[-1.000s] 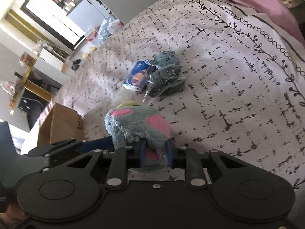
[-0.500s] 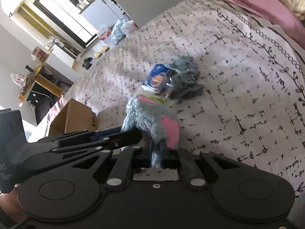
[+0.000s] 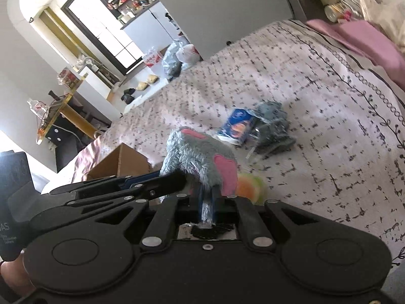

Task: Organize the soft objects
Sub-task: 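Close both grippers on the grey plush mouse, then lift and carry the grey plush mouse over the cardboard box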

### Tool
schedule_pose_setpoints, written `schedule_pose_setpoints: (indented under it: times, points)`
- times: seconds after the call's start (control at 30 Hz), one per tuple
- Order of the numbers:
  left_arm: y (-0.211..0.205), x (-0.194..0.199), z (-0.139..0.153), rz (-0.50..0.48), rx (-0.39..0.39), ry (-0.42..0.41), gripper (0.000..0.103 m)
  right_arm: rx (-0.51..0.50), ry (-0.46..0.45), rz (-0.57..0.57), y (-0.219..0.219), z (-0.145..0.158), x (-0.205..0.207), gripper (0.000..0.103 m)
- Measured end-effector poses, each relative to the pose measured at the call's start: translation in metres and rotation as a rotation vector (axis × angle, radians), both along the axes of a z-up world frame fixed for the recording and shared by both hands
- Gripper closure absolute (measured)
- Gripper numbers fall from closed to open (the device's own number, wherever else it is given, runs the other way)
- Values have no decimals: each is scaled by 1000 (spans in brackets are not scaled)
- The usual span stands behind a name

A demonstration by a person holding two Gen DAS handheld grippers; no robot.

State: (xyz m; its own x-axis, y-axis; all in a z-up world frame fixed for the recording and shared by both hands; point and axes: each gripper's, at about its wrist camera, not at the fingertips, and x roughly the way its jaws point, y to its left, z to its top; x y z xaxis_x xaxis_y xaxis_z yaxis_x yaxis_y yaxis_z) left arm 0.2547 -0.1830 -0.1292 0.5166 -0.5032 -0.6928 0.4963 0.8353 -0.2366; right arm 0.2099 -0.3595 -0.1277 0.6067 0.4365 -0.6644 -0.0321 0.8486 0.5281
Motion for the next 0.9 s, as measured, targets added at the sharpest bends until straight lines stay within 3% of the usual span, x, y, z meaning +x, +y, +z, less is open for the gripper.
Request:
schedule_pose_setpoints:
  times: [0.23, 0.4, 0.9]
  points:
    - [26, -10, 19, 47, -26, -42, 86, -43, -77, 43, 26, 23, -4, 96]
    - [44, -21, 31, 81, 1, -93, 86, -40, -131, 66, 46, 35, -7, 96]
    - [131, -53, 58, 241, -55, -159, 86, -72, -259, 206, 122, 66, -17, 96]
